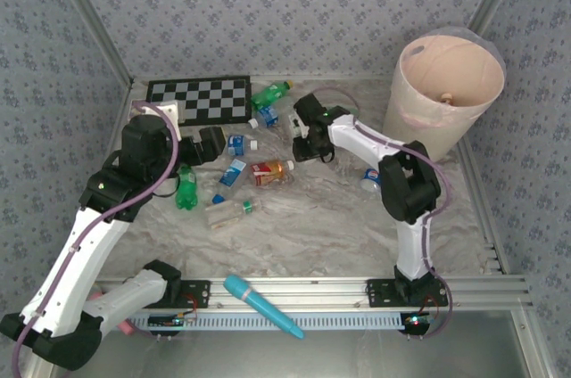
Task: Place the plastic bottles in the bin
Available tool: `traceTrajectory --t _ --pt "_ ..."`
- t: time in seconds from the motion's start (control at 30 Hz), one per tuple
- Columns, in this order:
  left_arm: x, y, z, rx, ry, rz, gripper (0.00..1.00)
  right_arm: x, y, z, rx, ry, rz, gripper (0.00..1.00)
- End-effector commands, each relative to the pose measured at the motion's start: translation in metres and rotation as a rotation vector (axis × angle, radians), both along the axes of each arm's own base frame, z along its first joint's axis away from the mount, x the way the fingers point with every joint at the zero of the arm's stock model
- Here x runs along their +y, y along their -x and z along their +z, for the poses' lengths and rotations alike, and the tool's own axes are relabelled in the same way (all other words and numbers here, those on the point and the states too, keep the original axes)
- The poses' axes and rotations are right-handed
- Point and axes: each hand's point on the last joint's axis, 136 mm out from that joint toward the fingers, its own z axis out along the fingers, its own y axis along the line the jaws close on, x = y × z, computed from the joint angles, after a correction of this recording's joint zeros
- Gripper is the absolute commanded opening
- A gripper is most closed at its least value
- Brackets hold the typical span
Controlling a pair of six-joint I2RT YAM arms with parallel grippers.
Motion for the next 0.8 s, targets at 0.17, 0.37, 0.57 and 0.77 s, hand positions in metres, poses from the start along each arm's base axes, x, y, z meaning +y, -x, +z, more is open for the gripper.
traceTrajectory --t 0.17,0.37,0.57,0.77 --pt "-0.014 -0.001 0.033 -0.114 0.064 -0.074 1.00 -0.011 -0.005 0.111 -0.179 -0.103 -0.082 0.34" --pt "-0.021 -0.002 0.045 -0.135 0.066 -0.116 1.00 -0.037 -0.015 0.190 -0.323 -0.207 -0.164 0.34" --pt "-0.022 -0.006 0.061 -0.158 0.048 -0.120 1.00 -0.087 -0.021 0.255 -0.439 -0.312 -0.303 0.34" --pt "-0.023 -0.011 0.076 -0.181 0.024 -0.123 1.00 -0.155 -0.027 0.298 -0.527 -0.390 -0.487 0.34"
